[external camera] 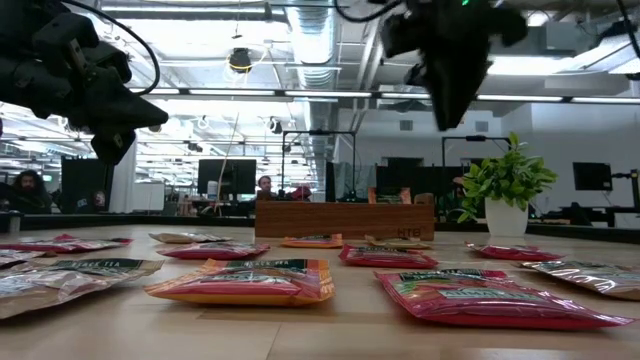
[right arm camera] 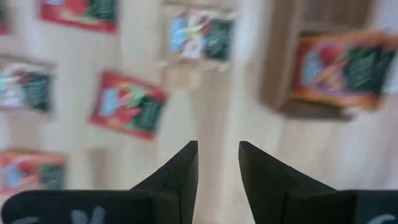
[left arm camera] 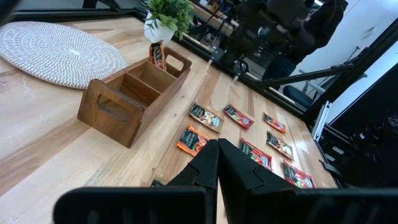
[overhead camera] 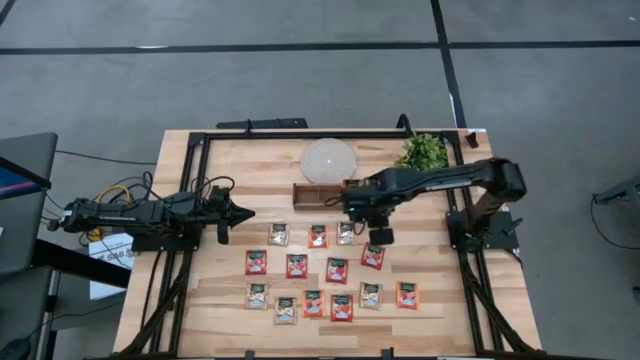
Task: Pick & Place Tea
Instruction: Put the bottom right orange tea bag into the right compartment of the wooden organizer
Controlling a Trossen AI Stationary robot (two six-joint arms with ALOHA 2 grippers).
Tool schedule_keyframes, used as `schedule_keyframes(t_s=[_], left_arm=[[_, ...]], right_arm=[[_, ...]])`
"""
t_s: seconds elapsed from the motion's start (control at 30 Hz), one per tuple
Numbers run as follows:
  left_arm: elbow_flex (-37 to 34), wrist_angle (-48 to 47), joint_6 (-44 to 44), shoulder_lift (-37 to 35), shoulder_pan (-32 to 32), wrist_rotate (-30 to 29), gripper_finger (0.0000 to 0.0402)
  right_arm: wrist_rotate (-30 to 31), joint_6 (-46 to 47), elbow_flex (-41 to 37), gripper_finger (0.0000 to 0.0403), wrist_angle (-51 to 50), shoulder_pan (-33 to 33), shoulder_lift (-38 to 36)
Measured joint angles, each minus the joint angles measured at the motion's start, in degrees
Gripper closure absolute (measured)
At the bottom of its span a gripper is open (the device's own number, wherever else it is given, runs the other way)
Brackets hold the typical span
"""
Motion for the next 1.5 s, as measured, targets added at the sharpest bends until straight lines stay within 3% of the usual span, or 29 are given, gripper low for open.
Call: schedule_keyframes(t_s=[0.3, 0.5, 0.93, 1.5], left_arm=[[0.0, 0.0, 0.0, 0.0, 0.0, 0.0, 0.0401], [0.0, -0.1, 0.0, 0.0, 0.0, 0.0, 0.0401], [0.0, -0.2, 0.0, 0.0, 0.0, 0.0, 0.0401], [0.0, -0.1, 0.0, 0.0, 0.0, 0.0, 0.0401]], right_arm=[[-9.3, 11.1, -15.7, 0.0294, -0.3, 5.7, -9.6], [-11.4, 21.0, -23.3, 0.0294, 7.4, 13.3, -12.5], [-10.4, 29.1, -24.5, 0.0294, 17.1, 26.3, -9.9], [-9.1, 34.4, -27.5, 0.0295, 23.0, 30.7, -2.4]])
